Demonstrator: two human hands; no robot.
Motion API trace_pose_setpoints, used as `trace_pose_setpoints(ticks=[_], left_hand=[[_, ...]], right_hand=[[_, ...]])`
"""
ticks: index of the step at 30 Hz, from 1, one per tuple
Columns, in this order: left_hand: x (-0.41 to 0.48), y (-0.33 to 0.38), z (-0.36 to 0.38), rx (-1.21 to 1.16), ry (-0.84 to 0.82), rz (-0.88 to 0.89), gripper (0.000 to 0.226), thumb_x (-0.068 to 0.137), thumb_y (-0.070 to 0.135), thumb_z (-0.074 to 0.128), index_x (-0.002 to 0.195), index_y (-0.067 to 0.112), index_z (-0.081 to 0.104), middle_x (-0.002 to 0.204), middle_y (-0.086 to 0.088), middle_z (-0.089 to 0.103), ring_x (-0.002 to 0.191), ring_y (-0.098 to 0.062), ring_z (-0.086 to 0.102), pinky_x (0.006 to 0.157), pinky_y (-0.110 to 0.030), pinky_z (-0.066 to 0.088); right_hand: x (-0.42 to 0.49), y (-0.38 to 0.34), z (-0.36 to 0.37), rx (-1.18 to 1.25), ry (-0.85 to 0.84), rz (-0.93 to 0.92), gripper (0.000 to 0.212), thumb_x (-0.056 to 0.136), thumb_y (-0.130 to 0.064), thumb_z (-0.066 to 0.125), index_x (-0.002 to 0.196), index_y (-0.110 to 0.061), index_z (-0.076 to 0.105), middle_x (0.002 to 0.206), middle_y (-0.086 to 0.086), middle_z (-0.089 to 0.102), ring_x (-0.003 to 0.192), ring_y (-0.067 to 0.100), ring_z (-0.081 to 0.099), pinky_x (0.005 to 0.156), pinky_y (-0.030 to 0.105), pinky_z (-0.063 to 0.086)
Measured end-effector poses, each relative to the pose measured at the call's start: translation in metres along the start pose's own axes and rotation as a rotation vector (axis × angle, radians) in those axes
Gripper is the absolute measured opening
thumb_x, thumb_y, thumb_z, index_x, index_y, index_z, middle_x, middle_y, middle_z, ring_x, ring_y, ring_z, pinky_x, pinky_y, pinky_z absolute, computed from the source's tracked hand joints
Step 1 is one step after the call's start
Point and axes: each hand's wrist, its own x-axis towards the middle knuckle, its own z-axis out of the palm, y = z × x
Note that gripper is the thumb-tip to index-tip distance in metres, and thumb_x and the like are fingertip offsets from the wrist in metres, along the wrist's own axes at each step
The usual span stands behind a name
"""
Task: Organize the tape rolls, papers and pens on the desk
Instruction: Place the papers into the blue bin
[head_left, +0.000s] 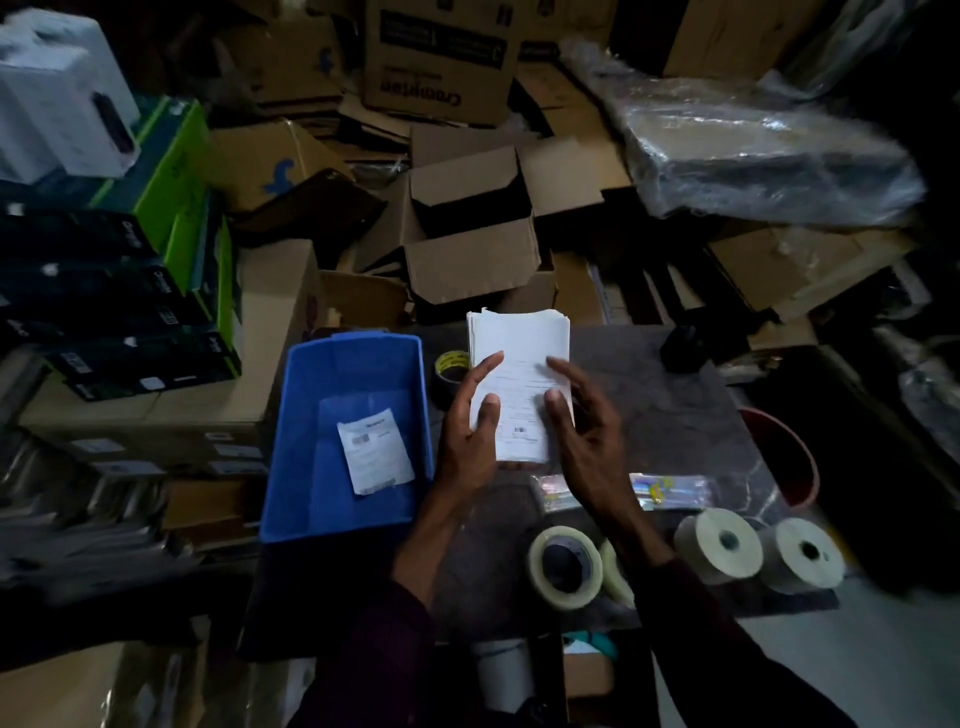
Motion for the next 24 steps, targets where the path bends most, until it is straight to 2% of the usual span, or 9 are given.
trace_pose_setpoints(ticks=[3,6,8,9,12,17,19,21,24], left_hand=[[0.002,-0.007,-0.008,-0.012,0.014,-0.018,0.040,0.100,0.022,0.043,0.140,0.022,0.047,0.143,0.017,0.048,0.136,-0.014,0.044,0.108,-0.056,0.039],[0.006,-0.007,-0.015,-0.034,0.031,-0.100,0.037,0.101,0.032,0.045,0.137,0.037,0.048,0.144,0.018,0.046,0.129,-0.022,0.051,0.086,-0.066,0.050],[0.009,-0.004,-0.019,0.012,0.063,-0.094,0.034,0.101,0.031,0.046,0.135,0.036,0.050,0.142,0.017,0.048,0.125,-0.023,0.054,0.075,-0.065,0.053],[0.010,-0.004,-0.021,0.050,0.082,-0.076,0.033,0.101,0.028,0.047,0.134,0.033,0.052,0.140,0.016,0.050,0.124,-0.020,0.054,0.076,-0.062,0.055],[0.017,-0.007,-0.033,0.167,0.122,0.004,0.033,0.099,0.024,0.051,0.131,0.029,0.053,0.137,0.016,0.052,0.128,-0.004,0.048,0.103,-0.046,0.047],[0.027,-0.020,-0.061,0.304,0.096,0.023,0.034,0.099,0.028,0.051,0.132,0.031,0.055,0.130,0.036,0.049,0.125,0.006,0.049,0.105,-0.036,0.046],[0.031,-0.026,-0.072,0.330,0.118,0.032,0.036,0.098,0.029,0.053,0.134,0.031,0.055,0.130,0.034,0.050,0.121,0.003,0.053,0.101,-0.036,0.049],[0.036,-0.032,-0.085,0.365,0.158,0.051,0.038,0.097,0.030,0.055,0.135,0.031,0.054,0.125,0.022,0.056,0.112,-0.001,0.058,0.094,-0.038,0.053],[0.042,-0.039,-0.107,0.377,0.210,0.008,0.039,0.096,0.035,0.056,0.132,0.046,0.051,0.115,0.011,0.060,0.095,-0.015,0.066,0.070,-0.048,0.059]], right_hand=[[0.003,0.004,0.011,0.015,0.079,0.065,0.024,0.098,-0.015,0.060,0.121,-0.015,0.068,0.121,0.003,0.069,0.103,0.010,0.067,0.078,0.022,0.053],[0.009,0.003,0.019,0.075,0.079,0.116,0.029,0.096,-0.014,0.062,0.125,-0.011,0.066,0.124,0.007,0.068,0.095,0.006,0.069,0.068,0.018,0.053],[0.012,0.003,0.025,0.088,0.077,0.123,0.030,0.096,-0.014,0.062,0.125,-0.010,0.066,0.122,0.009,0.069,0.090,0.005,0.069,0.064,0.017,0.052],[0.013,0.004,0.027,0.095,0.075,0.130,0.030,0.096,-0.015,0.063,0.125,-0.011,0.066,0.122,0.010,0.069,0.089,0.006,0.069,0.063,0.017,0.051],[0.019,0.007,0.038,0.090,0.054,0.131,0.031,0.096,-0.018,0.063,0.127,-0.015,0.066,0.123,0.008,0.068,0.091,0.010,0.069,0.064,0.018,0.052],[0.029,0.018,0.061,0.070,0.019,0.116,0.032,0.096,-0.017,0.064,0.128,-0.016,0.065,0.129,-0.002,0.066,0.108,0.014,0.068,0.081,0.027,0.058],[0.034,0.025,0.073,0.039,0.006,0.111,0.033,0.095,-0.019,0.064,0.128,-0.017,0.065,0.129,-0.002,0.065,0.111,0.016,0.067,0.086,0.031,0.058],[0.038,0.033,0.087,0.034,0.001,0.100,0.033,0.095,-0.017,0.065,0.127,-0.015,0.065,0.128,-0.003,0.065,0.113,0.016,0.066,0.089,0.029,0.056],[0.044,0.045,0.111,0.032,-0.029,0.088,0.032,0.094,-0.016,0.066,0.126,-0.014,0.065,0.128,0.003,0.065,0.114,0.017,0.065,0.090,0.029,0.056]])
